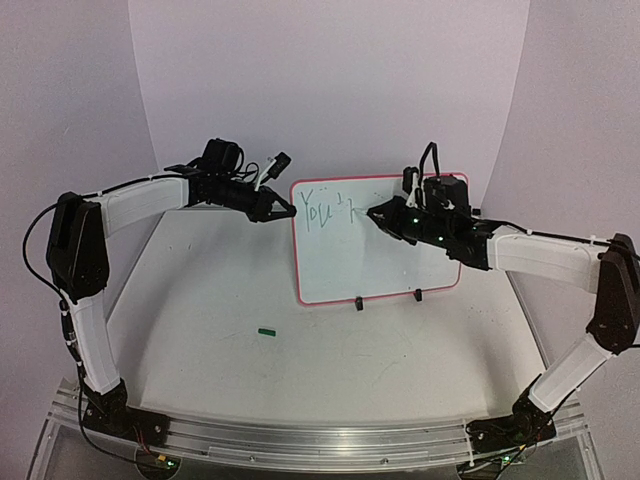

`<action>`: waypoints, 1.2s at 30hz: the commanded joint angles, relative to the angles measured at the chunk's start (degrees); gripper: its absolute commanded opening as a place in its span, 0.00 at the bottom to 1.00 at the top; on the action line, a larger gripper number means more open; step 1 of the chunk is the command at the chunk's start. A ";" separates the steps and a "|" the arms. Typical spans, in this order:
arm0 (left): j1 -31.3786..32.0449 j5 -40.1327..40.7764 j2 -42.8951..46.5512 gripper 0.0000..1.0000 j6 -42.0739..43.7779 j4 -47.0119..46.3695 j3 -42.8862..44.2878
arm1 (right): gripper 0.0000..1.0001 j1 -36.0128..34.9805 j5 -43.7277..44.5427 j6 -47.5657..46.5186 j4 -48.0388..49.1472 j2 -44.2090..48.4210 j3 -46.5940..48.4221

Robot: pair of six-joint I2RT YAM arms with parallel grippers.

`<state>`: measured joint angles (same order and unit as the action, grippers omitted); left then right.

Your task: Write a sentence on the whiteboard

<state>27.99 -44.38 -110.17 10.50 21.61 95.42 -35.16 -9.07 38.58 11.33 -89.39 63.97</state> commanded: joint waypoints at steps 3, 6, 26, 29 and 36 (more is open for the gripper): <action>1.63 2.28 0.61 0.00 2.48 3.58 -0.55 | 0.00 0.61 3.74 0.39 2.03 2.72 -0.21; 1.74 2.37 0.66 0.00 2.44 3.62 -0.59 | 0.00 0.62 2.98 -0.04 2.16 3.09 -0.34; 1.73 2.72 1.08 0.00 2.59 3.76 -0.80 | 0.00 1.90 -2.41 0.17 3.79 2.80 -2.74; 1.72 2.72 1.03 0.00 2.68 3.79 -0.80 | 0.00 2.37 -2.29 0.58 3.78 2.34 -2.44; 1.78 2.81 1.03 0.00 2.69 3.88 -0.77 | 0.00 3.01 -1.94 1.39 3.78 1.68 -1.93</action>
<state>28.25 -44.15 -109.82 10.96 22.26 95.42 -32.75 -11.51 39.21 13.65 -86.94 60.20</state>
